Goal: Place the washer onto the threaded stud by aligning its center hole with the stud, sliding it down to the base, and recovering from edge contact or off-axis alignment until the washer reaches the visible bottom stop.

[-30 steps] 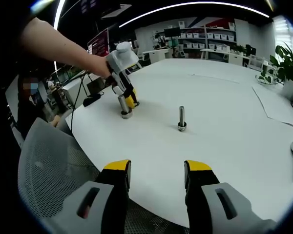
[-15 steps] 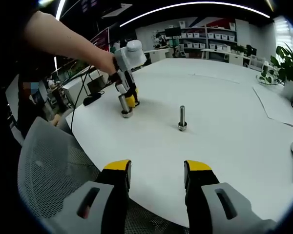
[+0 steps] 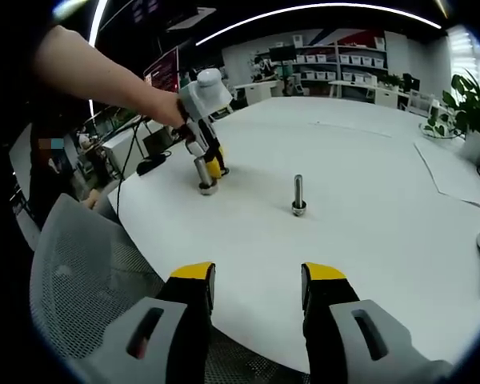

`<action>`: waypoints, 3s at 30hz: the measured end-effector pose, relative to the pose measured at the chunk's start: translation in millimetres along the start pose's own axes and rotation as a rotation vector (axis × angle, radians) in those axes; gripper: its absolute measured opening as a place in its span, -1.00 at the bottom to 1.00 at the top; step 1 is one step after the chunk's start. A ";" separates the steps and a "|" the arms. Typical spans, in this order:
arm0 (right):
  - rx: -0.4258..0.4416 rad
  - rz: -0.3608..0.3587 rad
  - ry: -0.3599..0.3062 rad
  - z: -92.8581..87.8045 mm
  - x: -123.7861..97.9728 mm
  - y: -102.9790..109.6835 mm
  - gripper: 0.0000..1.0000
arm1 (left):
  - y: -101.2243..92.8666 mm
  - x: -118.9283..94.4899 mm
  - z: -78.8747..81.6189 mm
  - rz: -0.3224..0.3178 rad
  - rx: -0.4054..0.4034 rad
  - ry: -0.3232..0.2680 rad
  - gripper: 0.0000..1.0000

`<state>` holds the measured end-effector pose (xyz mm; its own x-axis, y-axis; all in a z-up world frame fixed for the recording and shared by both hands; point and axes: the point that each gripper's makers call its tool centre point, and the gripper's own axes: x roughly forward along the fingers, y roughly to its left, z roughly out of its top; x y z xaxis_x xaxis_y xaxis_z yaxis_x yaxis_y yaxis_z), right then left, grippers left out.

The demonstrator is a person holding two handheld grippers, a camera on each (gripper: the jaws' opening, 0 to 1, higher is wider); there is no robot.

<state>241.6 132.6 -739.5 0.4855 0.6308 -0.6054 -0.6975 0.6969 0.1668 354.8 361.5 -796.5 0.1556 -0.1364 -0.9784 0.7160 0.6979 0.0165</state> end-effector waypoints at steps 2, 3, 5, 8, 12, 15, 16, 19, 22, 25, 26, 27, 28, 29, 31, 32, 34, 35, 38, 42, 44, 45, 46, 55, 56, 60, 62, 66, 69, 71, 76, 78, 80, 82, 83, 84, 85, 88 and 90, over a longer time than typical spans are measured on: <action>0.000 0.001 0.000 -0.1 0.1 -0.1 -0.08 | -1.7 -0.5 -0.7 0.008 0.008 -0.003 -0.63; 0.000 0.002 -0.001 0.0 0.1 0.0 -0.08 | -2.2 -0.4 -1.0 0.009 0.010 -0.002 -0.63; 0.000 0.004 -0.004 0.5 -0.2 0.3 -0.08 | -3.5 -1.1 -1.9 0.012 0.017 -0.002 -0.64; 0.003 0.002 -0.007 1.1 -0.6 0.0 -0.08 | -3.0 -1.5 -3.6 0.016 0.013 0.003 -0.64; 0.002 0.005 -0.010 1.9 -0.8 0.8 -0.08 | -1.0 -6.5 -4.5 0.028 0.021 -0.002 -0.64; -0.003 0.008 -0.012 2.3 -0.8 1.8 -0.08 | 3.3 -14.5 -0.4 0.039 0.016 -0.031 -0.64; -0.003 0.009 -0.012 2.5 -1.0 1.9 -0.08 | 3.9 -15.9 -1.4 0.037 0.010 -0.027 -0.64; -0.003 0.010 -0.012 2.3 -0.7 2.0 -0.09 | 5.3 -21.6 -5.6 0.043 0.008 -0.024 -0.64; -0.007 0.014 -0.009 1.8 -0.3 2.9 -0.09 | 3.7 -34.1 -5.8 0.040 0.003 -0.039 -0.64; -0.008 0.021 -0.008 1.6 -0.2 4.3 -0.09 | -0.1 -43.9 -4.8 0.034 0.017 -0.055 -0.63; -0.009 0.022 -0.008 1.7 -0.1 4.7 -0.09 | -0.7 -46.3 -4.1 0.036 0.029 -0.062 -0.63; -0.010 0.024 -0.008 1.7 0.0 5.1 -0.09 | -2.6 -50.1 -3.9 0.036 0.039 -0.065 -0.63; -0.011 0.024 -0.007 1.5 0.0 5.1 -0.10 | -3.3 -52.8 -3.7 0.037 0.042 -0.067 -0.63; -0.011 0.024 -0.006 1.1 -0.1 5.0 -0.10 | -3.4 -55.5 -2.4 0.034 0.044 -0.076 -0.63; -0.009 0.024 -0.009 1.7 -0.3 5.0 -0.10 | -9.3 -63.4 1.2 0.026 0.040 -0.092 -0.63; -0.009 0.023 -0.009 1.8 -0.4 5.0 -0.10 | -12.1 -65.7 2.5 0.020 0.040 -0.097 -0.63; -0.010 0.026 -0.006 1.1 0.2 5.1 -0.10 | -19.0 -67.7 4.1 0.004 0.050 -0.095 -0.63; -0.013 0.026 -0.005 0.9 0.5 5.3 -0.10 | -25.1 -69.5 4.9 -0.004 0.072 -0.091 -0.63; -0.012 0.030 -0.005 1.0 0.3 6.2 -0.10 | -36.7 -71.9 6.6 -0.019 0.102 -0.078 -0.63; -0.012 0.030 -0.006 1.1 0.3 6.2 -0.10 | -46.8 -72.1 8.9 -0.040 0.117 -0.068 -0.63; -0.012 0.029 -0.008 1.2 0.3 5.7 -0.10 | -50.0 -70.4 7.8 -0.048 0.126 -0.054 -0.63; -0.012 0.030 -0.009 1.2 0.3 5.7 -0.10 | -50.6 -70.3 7.4 -0.049 0.127 -0.050 -0.63; -0.012 0.031 -0.010 1.6 0.2 5.9 -0.10 | -51.6 -70.3 7.2 -0.051 0.128 -0.047 -0.63; -0.010 0.033 -0.010 1.9 -0.2 6.2 -0.11 | -58.2 -64.9 0.7 -0.050 0.150 -0.012 -0.63; -0.008 0.032 -0.011 2.0 -0.2 5.8 -0.11 | -58.2 -64.5 1.2 -0.047 0.154 -0.013 -0.63; -0.006 0.032 -0.013 2.4 -0.3 6.0 -0.11 | -58.2 -59.4 1.6 -0.039 0.165 -0.007 -0.63; -0.006 0.032 -0.013 2.3 -0.1 5.9 -0.11 | -59.6 -55.9 0.7 -0.040 0.169 -0.002 -0.63; -0.003 0.029 -0.014 2.5 -0.5 5.3 -0.11 | -59.2 -45.8 -2.1 -0.033 0.176 0.013 -0.63; -0.003 0.028 -0.013 2.3 -0.5 4.9 -0.11 | -59.2 -38.6 -3.6 -0.030 0.186 0.021 -0.63; -0.004 0.028 -0.013 2.2 -0.3 4.8 -0.11 | -60.6 -32.8 -4.6 -0.032 0.196 0.031 -0.63; -0.006 0.023 -0.010 1.8 -0.3 3.8 -0.11 | -58.7 -22.7 -4.9 -0.024 0.207 0.050 -0.63; -0.005 0.024 -0.010 2.0 -0.3 4.1 -0.11 | -59.3 -20.4 -5.0 -0.025 0.208 0.052 -0.63; -0.008 0.026 -0.010 2.0 -0.3 4.5 -0.11 | -58.7 -17.0 -6.7 -0.016 0.212 0.062 -0.63; -0.011 0.027 -0.006 1.5 0.0 4.9 -0.11 | -60.4 -16.6 -4.9 -0.023 0.203 0.058 -0.62; -0.011 0.027 -0.006 1.7 0.0 4.9 -0.11 | -59.5 -17.2 -3.5 -0.023 0.197 0.058 -0.62; -0.011 0.027 -0.007 1.7 0.0 4.8 -0.11 | -59.8 -17.5 -3.8 -0.023 0.197 0.057 -0.62; -0.011 0.028 -0.005 1.5 0.1 4.9 -0.11 | -59.5 -17.8 -4.2 -0.025 0.196 0.056 -0.62; -0.015 0.030 -0.004 1.4 0.2 5.4 -0.11 | -59.4 -17.6 -4.8 -0.028 0.179 0.053 -0.61; -0.015 0.031 -0.003 1.2 0.3 5.7 -0.11 | -59.6 -17.5 -5.0 -0.028 0.170 0.049 -0.60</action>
<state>238.3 137.1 -737.7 0.4646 0.6532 -0.5979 -0.7201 0.6716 0.1741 305.9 325.8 -781.3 0.1035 -0.1169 -0.9877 0.8251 0.5647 0.0196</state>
